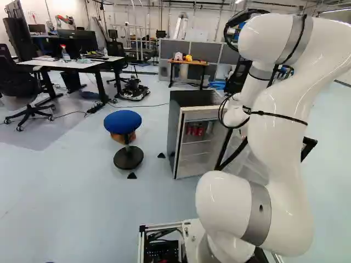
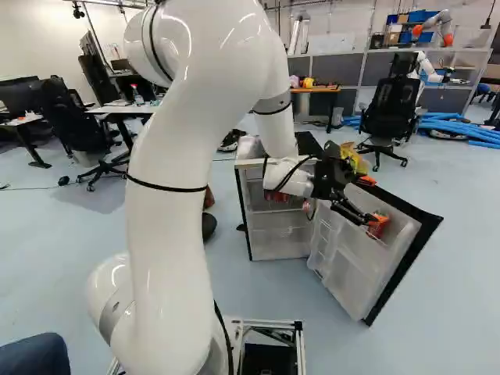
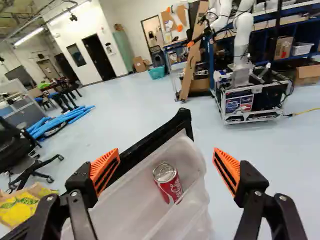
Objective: Grab a drink from the fridge
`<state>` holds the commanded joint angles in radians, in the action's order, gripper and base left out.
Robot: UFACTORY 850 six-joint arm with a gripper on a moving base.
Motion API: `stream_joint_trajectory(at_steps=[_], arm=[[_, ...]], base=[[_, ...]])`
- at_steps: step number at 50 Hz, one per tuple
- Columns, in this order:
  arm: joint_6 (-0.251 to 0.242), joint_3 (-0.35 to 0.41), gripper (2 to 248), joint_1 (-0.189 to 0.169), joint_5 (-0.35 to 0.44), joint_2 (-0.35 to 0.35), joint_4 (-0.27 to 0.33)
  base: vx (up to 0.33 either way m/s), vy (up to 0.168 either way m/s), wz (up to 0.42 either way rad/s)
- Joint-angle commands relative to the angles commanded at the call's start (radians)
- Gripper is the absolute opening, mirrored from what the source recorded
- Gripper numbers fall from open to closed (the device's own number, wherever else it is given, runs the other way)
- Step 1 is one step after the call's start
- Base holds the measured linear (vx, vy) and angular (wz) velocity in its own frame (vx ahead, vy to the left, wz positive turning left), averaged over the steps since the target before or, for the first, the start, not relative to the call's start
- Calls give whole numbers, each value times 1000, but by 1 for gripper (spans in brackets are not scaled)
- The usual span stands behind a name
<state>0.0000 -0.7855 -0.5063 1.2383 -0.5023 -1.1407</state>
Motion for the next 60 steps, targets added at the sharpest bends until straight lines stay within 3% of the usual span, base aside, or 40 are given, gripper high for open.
stream_joint_trajectory(at_steps=[45,60], arm=[[0,302,247,56,-49,223,473],[0,375,247,78,-89,251,630]], base=[[0,0,0],[0,0,0]])
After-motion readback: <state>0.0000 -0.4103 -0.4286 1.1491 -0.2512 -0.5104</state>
